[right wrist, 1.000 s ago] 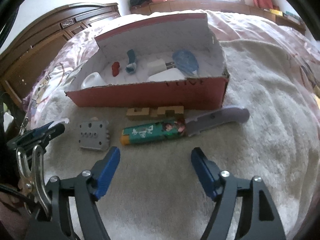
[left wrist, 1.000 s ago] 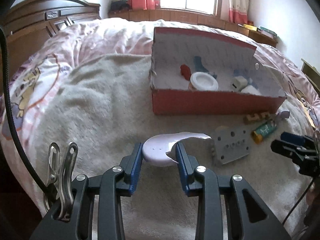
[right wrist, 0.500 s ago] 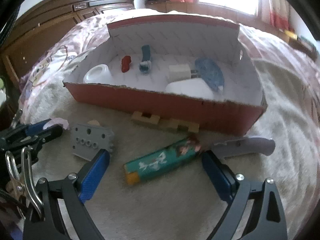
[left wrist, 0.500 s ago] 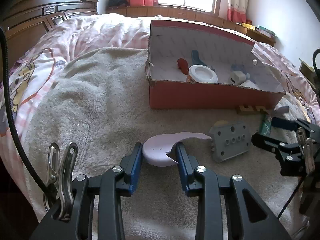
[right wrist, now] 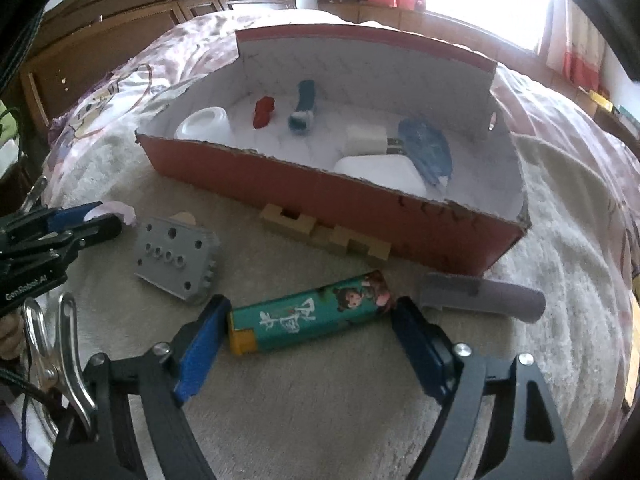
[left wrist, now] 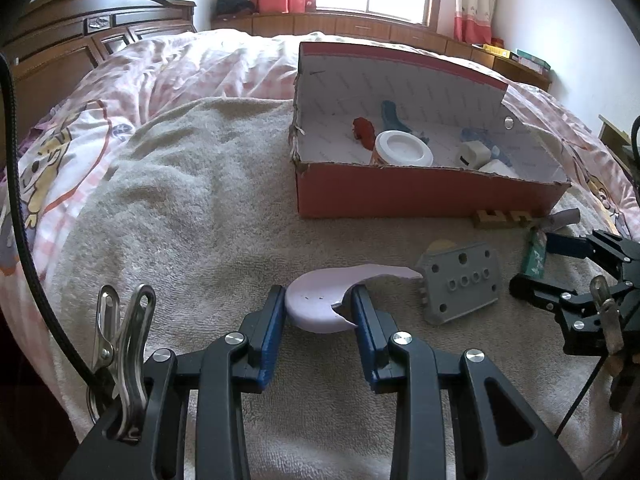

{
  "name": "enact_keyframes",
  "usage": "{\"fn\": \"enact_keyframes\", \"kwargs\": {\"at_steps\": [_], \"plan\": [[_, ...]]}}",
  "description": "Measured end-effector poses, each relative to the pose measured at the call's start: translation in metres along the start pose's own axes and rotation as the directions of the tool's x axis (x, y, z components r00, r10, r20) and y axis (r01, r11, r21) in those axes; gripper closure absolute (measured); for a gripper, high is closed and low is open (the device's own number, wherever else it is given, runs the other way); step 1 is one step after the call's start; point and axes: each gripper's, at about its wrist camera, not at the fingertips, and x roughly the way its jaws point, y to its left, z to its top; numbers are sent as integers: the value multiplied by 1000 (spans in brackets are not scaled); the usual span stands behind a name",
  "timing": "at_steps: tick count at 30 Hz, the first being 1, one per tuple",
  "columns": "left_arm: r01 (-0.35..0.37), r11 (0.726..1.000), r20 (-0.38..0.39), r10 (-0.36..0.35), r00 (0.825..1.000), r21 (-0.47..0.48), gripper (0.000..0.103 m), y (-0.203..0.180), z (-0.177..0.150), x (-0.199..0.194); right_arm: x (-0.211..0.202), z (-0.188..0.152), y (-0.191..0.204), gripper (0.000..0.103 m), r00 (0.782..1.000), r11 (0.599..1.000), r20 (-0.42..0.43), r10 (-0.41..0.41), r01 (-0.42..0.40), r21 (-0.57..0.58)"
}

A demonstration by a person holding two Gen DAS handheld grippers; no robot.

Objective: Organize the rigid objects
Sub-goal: 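Grasp the white curved piece with the left gripper while the right gripper grasps the green tube, then carry the white piece and green tube over the box with both grippers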

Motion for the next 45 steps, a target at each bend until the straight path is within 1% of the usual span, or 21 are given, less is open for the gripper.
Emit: {"fn": "enact_keyframes", "kwargs": {"at_steps": [9, 13, 17, 20, 24, 26, 32, 39, 45], "plan": [[-1, 1000, 13, 1, 1000, 17, 69, -6, 3, -5, -12, -7, -1, 17, 999, 997, 27, 37, -39, 70], [14, 1000, 25, -14, 1000, 19, 69, -8, 10, -11, -21, -7, 1, 17, 997, 994, 51, 58, -63, 91], [35, 999, 45, -36, 998, 23, 69, -11, 25, -18, -33, 0, 2, 17, 994, 992, 85, 67, -75, 98], [33, 999, 68, -36, 997, 40, 69, -15, 38, -21, -41, 7, 1, 17, 991, 991, 110, 73, -84, 107], [52, 997, 73, -55, 996, 48, 69, -20, 58, -20, -45, 18, -4, 17, 989, 988, 129, 76, -92, 123], [63, 997, 75, -66, 995, 52, 69, -24, 68, -18, -46, 24, -7, 17, 988, 987, 137, 74, -92, 131], [62, 995, 92, -69, 993, 81, 69, -37, 94, -6, -41, 45, -19, 17, 986, 983, 152, 62, -87, 162], [69, 994, 79, -76, 994, 81, 69, -47, 117, 17, -30, 67, -31, 17, 985, 979, 172, 30, -63, 193], [66, 995, 50, -70, 996, 79, 69, -53, 128, 42, -12, 81, -39, 17, 987, 976, 161, 7, -41, 212]]}}
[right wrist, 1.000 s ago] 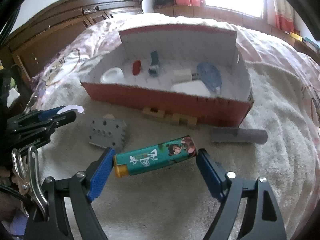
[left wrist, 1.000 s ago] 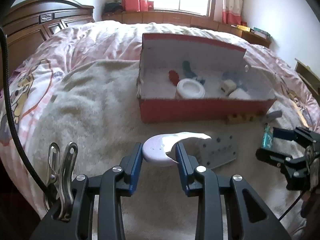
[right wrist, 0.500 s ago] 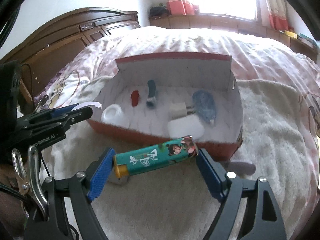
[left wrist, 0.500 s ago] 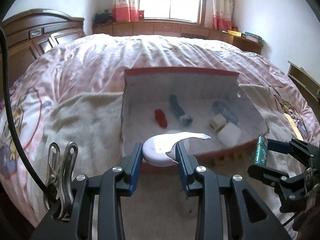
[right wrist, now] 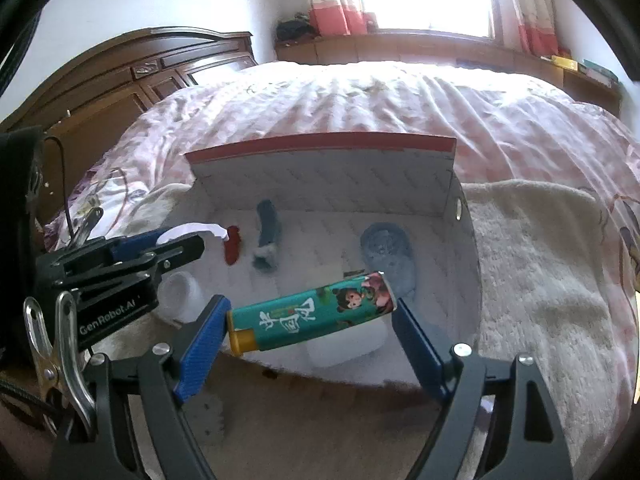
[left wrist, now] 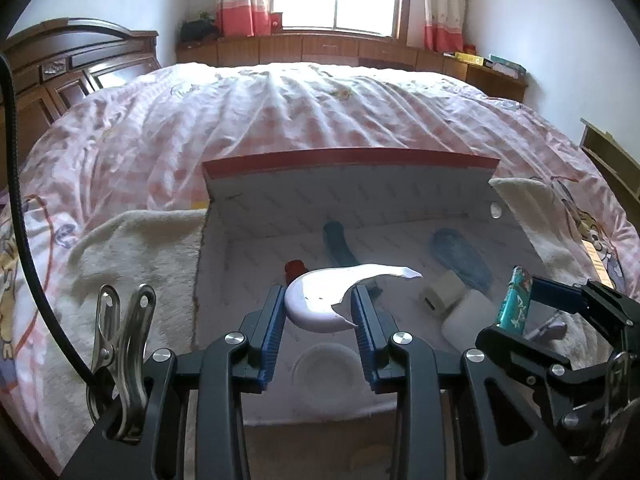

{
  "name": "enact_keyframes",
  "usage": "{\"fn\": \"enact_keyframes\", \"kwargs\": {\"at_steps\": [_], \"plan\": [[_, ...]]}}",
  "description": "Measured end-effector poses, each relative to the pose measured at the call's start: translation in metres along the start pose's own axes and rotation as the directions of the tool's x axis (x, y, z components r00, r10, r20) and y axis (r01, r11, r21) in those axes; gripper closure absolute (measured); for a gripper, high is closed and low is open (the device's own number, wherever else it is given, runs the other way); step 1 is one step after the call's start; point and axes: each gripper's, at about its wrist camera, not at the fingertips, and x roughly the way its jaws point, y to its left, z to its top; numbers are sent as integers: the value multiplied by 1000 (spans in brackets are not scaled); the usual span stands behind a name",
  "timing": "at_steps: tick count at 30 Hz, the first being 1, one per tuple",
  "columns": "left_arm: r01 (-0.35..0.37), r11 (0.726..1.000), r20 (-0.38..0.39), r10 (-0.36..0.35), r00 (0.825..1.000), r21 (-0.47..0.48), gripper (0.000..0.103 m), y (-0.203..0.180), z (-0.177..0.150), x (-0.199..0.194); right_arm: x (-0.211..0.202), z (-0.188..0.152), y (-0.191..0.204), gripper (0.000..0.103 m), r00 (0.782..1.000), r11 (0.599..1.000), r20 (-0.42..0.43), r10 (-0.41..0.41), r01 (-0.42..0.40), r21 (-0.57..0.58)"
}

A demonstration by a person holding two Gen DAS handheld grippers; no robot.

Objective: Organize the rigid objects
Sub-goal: 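Carry the white piece and green tube over the box with both grippers, then open both grippers to drop the white piece and green tube into the box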

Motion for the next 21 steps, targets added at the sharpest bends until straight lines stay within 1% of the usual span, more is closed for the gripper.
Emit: {"fn": "enact_keyframes", "kwargs": {"at_steps": [8, 12, 16, 18, 21], "plan": [[7, 1000, -28, -7, 1000, -7, 69, -1, 6, 22, 19, 3, -8, 17, 999, 999, -19, -44, 44, 11], [-3, 1000, -39, 3, 999, -4, 69, -1, 6, 27, 25, 3, -9, 17, 998, 998, -28, -56, 56, 13], [-11, 1000, -61, 10, 998, -7, 68, -1, 5, 32, 29, 3, -9, 17, 996, 997, -25, -81, 81, 10], [-11, 1000, -73, 10, 997, -12, 68, 0, 4, 34, 29, 2, -10, 15, 996, 996, -24, -85, 86, 17], [-14, 1000, -75, 12, 997, -20, 68, 1, 3, 33, 27, 2, -12, 14, 996, 996, -18, -86, 86, 28]]}}
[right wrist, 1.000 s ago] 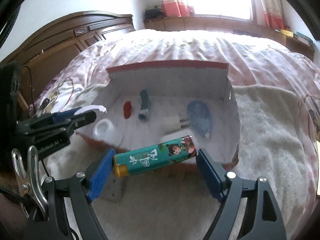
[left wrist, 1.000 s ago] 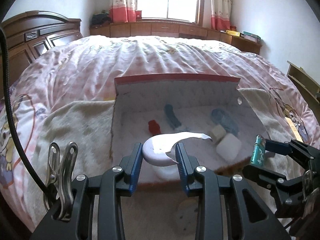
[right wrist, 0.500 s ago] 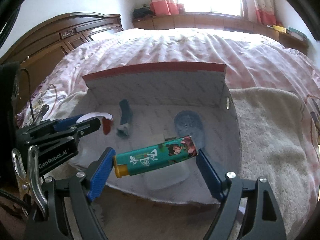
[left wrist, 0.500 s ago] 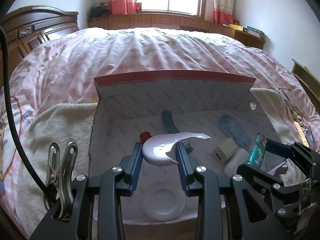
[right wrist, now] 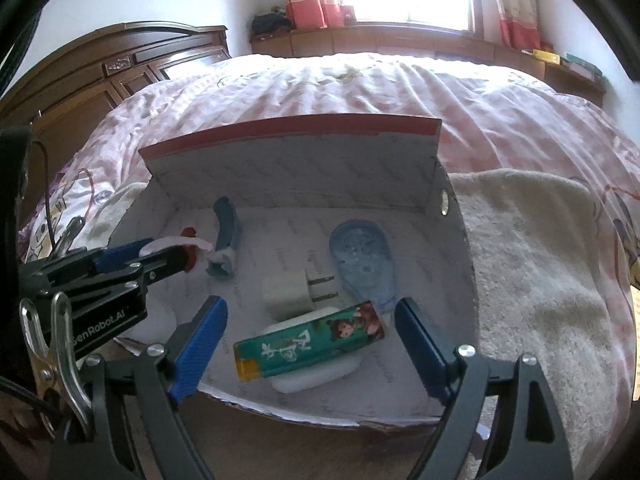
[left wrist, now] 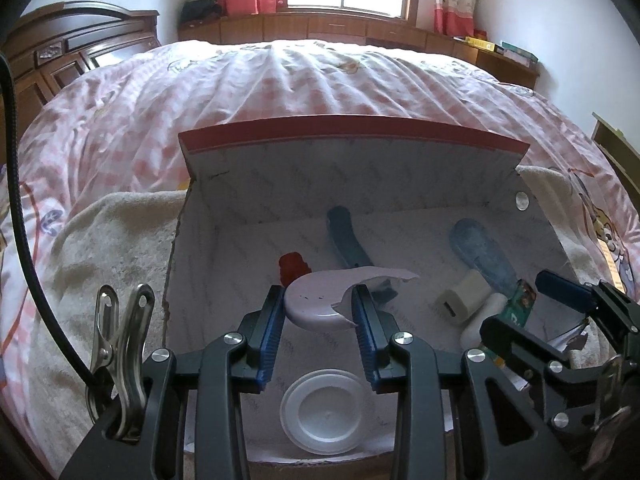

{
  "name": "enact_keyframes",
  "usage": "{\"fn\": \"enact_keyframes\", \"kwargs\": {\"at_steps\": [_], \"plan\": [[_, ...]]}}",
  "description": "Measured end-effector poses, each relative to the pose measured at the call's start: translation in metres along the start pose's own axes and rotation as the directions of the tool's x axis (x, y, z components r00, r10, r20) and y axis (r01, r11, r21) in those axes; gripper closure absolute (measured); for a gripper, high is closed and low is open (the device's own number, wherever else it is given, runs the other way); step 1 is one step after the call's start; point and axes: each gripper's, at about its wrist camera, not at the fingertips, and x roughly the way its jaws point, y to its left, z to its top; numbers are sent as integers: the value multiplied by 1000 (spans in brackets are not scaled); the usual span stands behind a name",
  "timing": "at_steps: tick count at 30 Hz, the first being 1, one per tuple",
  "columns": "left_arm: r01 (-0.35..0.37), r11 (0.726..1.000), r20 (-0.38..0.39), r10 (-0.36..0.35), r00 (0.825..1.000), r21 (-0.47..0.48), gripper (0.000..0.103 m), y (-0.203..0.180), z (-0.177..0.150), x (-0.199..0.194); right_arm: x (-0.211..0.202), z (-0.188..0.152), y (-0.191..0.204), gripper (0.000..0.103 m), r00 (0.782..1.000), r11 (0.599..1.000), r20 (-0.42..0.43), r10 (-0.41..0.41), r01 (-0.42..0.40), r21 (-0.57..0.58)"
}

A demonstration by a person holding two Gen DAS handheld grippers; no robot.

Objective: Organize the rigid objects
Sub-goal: 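Open both grippers to drop the white piece and green tube into the box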

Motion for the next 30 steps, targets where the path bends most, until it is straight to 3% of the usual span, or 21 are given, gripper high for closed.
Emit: {"fn": "enact_keyframes", "kwargs": {"at_steps": [4, 8, 18, 30], "plan": [[11, 1000, 7, -11, 1000, 3, 68, 0, -1, -3, -1, -1, 0, 13, 1000, 1000, 2, -5, 5, -3], [15, 1000, 19, -16, 1000, 12, 56, -1, -1, -6, -2, -2, 2, 12, 1000, 1000, 10, -4, 4, -5], [-1, 1000, 27, 0, 1000, 26, 56, -3, -2, -11, -7, -3, 1, 12, 1000, 1000, 22, 5, -5, 4], [-7, 1000, 42, 7, 999, 2, 56, -1, -19, -42, -30, -17, 7, 12, 999, 1000, 32, 28, -28, 11]]}}
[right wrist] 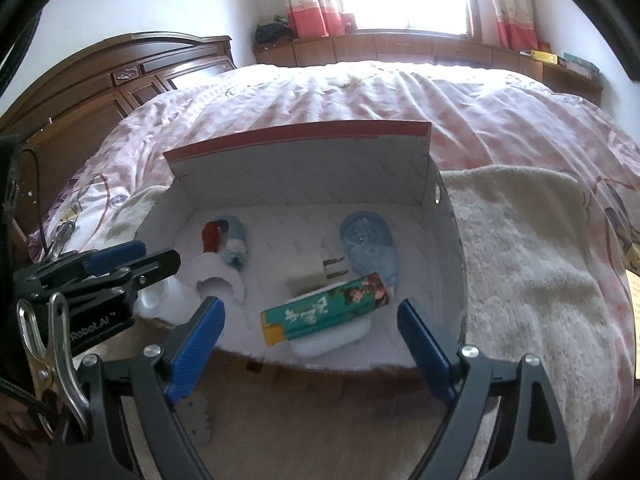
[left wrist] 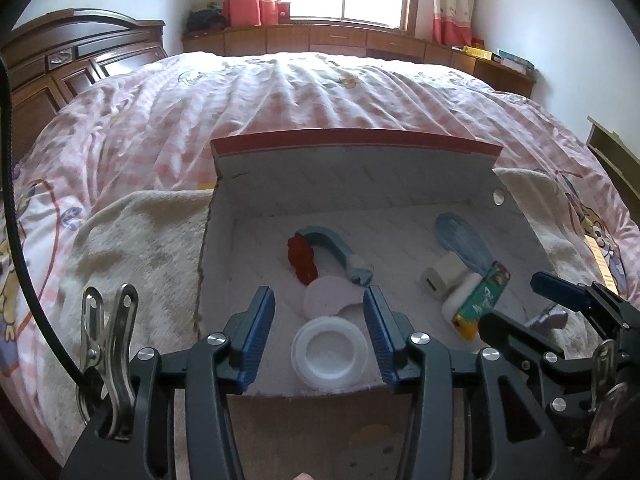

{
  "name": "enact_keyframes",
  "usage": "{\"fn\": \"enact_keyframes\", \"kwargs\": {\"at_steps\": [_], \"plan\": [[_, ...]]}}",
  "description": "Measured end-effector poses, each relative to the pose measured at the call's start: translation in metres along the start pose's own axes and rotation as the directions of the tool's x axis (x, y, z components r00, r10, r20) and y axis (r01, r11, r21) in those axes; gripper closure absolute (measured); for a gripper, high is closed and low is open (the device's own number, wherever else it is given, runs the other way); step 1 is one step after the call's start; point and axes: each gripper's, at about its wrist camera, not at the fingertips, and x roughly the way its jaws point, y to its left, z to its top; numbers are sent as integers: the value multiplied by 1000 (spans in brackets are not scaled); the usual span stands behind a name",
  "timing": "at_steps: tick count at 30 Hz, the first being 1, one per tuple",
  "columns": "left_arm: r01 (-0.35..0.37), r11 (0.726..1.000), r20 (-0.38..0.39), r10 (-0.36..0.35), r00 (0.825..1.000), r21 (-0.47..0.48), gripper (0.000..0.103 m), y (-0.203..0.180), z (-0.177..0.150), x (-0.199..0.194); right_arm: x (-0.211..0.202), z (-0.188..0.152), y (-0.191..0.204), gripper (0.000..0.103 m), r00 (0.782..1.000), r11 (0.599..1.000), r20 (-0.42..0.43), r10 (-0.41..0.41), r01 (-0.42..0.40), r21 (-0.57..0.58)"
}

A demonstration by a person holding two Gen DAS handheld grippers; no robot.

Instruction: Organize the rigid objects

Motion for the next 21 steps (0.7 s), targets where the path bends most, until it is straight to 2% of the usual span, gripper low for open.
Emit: {"fn": "enact_keyframes", "kwargs": {"at_steps": [15, 21], "plan": [[16, 1000, 7, -16, 1000, 9, 56, -8, -23, -31, -36, -19, 5, 12, 1000, 1000, 29, 7, -8, 6], [18, 1000, 0, -18, 1000, 7, 56, -9, -32, -37, -43, -31, 3, 12, 1000, 1000, 14, 12, -12, 18]]}}
